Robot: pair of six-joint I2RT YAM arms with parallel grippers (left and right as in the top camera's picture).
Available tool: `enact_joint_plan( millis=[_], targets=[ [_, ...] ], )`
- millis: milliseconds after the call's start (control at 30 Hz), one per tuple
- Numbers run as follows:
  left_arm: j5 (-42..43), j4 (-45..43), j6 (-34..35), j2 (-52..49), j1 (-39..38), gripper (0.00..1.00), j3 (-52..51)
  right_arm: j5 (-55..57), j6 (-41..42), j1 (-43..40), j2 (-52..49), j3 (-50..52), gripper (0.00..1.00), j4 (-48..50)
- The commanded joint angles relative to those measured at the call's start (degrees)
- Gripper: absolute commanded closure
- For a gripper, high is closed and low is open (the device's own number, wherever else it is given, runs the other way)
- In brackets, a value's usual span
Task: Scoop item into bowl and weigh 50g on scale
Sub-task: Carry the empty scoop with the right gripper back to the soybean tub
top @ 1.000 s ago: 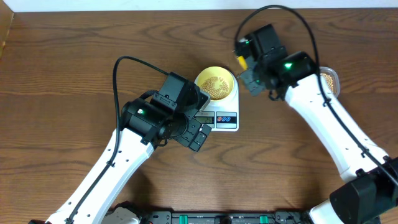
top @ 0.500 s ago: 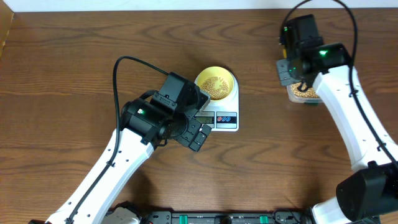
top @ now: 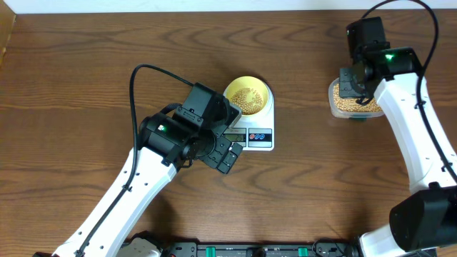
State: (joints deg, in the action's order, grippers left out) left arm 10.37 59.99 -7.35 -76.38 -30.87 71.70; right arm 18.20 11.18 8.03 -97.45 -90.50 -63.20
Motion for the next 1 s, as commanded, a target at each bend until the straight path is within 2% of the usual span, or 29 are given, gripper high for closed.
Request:
enact_joint_plan(
  millis=[0,433,967],
  targets=[
    [-0.2,0.1,-0.1,0.5,-0.1,0.02,0.7,2.1,3.5,-1.2,1.3,-0.6,0.99,0.0],
    [-0.2,0.1,-0.1,0.5,-0.1,0.02,0.7,2.9,10.1,-1.6,1.3,3.3,0.99,-2.6],
    [-0.2,0.1,-0.1,0.5,-0.1,0.02,0.7,5.5,10.4,-1.6,1.3,9.2,0.99,-0.1]
  ],
)
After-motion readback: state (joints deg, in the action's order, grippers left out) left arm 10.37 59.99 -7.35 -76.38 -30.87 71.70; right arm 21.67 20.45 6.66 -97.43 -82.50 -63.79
